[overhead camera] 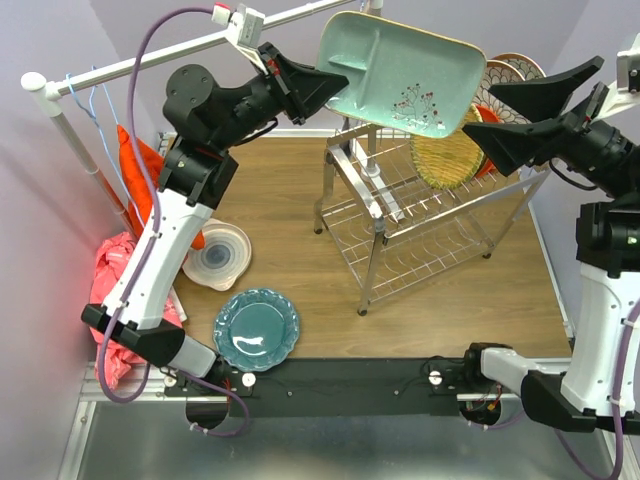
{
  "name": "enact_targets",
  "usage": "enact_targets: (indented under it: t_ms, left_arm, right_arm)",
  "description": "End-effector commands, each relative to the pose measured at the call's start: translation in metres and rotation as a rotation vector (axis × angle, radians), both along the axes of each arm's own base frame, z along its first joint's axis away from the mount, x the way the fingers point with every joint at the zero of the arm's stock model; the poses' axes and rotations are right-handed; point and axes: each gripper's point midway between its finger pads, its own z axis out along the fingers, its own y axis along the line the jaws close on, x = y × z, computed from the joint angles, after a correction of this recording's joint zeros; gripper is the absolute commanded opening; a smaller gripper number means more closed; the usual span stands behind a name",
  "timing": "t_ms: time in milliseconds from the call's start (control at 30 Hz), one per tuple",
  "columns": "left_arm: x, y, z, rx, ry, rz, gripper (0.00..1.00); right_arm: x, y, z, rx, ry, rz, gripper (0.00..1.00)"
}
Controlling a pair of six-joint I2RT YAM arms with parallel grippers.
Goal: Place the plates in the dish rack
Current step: Pass the plate from the left arm to the right
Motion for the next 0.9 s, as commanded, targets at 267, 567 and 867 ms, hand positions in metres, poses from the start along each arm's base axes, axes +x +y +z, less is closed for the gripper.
enact_targets:
  t_ms: [267,567,867]
  left_arm:
    - [-0.045,0.022,0.048,0.125,-0.410,0.023,0.00]
    - [-0.030,0.022,0.036,0.170,-0.424,0.076,0.00]
    - [-0.015,0.040,0.043,0.210,-0.451,0.229,0.00]
  right_arm:
    - [0.004,0.003,-0.017,-0.165,0.018,0.033,0.91]
    - [0.021,0.010,-0.021,-0.208,0.063,0.138,0.90]
    - [0.058,0.010,-0.017,-0.198,0.091,0.165,0.90]
